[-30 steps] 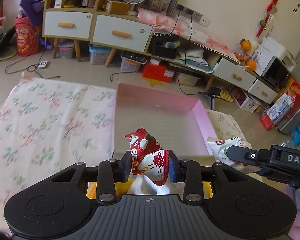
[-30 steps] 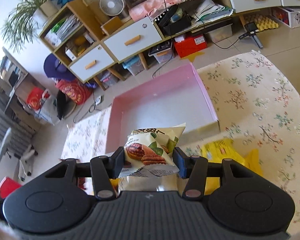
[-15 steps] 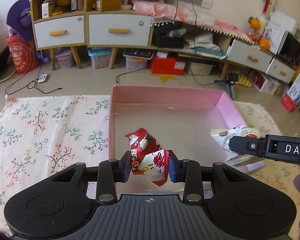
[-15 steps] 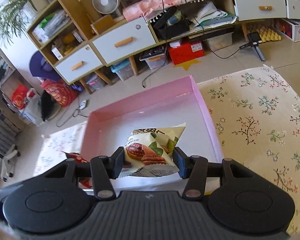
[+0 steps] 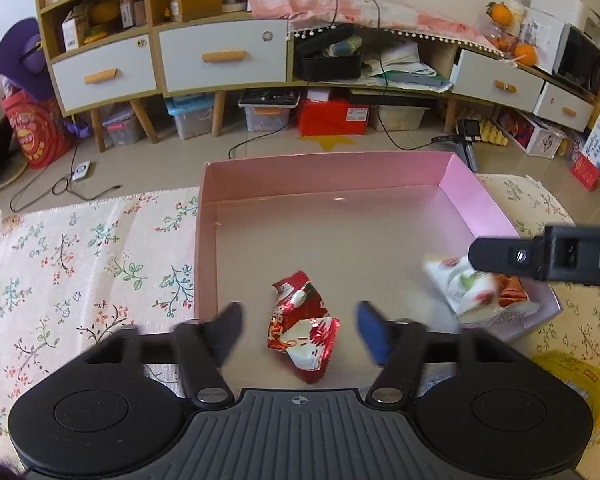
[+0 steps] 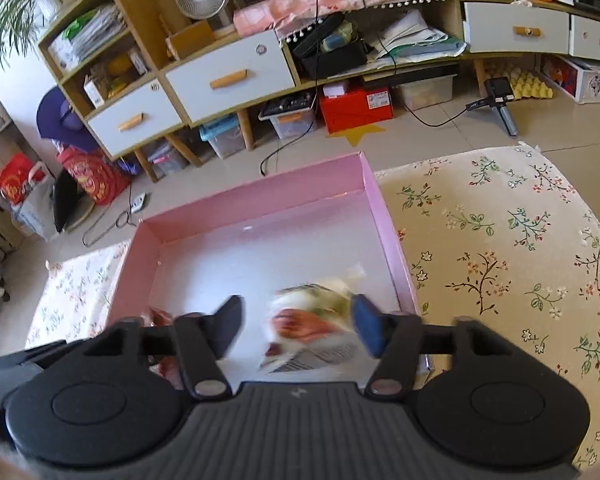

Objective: Organize snacks
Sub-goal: 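Carry both packs into the pink box and open both tools, then withdraw both tools from the box back over the snack pile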

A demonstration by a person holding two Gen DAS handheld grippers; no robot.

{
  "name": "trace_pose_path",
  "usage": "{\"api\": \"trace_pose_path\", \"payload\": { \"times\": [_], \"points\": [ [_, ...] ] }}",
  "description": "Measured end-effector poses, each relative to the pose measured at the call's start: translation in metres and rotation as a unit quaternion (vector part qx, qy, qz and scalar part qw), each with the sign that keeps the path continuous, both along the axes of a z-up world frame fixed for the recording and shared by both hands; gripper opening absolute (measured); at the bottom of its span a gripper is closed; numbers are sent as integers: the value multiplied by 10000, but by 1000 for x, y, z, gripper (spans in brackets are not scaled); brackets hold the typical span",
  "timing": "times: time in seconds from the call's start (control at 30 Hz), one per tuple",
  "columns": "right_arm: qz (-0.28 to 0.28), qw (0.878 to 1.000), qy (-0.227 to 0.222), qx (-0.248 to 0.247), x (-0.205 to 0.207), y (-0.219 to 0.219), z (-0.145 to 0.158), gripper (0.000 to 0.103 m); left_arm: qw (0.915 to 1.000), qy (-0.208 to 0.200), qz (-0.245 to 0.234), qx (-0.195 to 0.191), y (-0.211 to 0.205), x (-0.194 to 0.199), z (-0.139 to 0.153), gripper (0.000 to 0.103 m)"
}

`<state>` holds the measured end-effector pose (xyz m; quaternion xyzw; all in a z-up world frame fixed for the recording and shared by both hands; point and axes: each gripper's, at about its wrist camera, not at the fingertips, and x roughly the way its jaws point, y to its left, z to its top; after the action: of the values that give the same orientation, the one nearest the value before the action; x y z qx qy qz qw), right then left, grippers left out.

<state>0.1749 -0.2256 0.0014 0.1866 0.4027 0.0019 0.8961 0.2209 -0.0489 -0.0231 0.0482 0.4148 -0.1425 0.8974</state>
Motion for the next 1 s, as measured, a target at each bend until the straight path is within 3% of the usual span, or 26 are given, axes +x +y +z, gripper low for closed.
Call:
{"api": "trace_pose_path", "payload": {
  "times": [0.2, 0.43, 0.63, 1.0],
  "points": [
    [-49, 10000, -7, 47, -7, -6, 7, 74, 9999, -84, -62, 16, 0, -13, 10, 83],
    [-126, 9999, 8, 39, -24, -12, 20, 78, 9998, -110, -75, -117, 9, -36, 29, 85],
    [-46, 9997, 20, -258, -48, -10, 33, 82, 9998, -104, -125, -72, 16, -58, 42, 87],
    [99, 9986, 11, -516, -91, -3, 45, 93, 9998, 25, -196, -68, 28, -102, 49, 96]
  ]
}}
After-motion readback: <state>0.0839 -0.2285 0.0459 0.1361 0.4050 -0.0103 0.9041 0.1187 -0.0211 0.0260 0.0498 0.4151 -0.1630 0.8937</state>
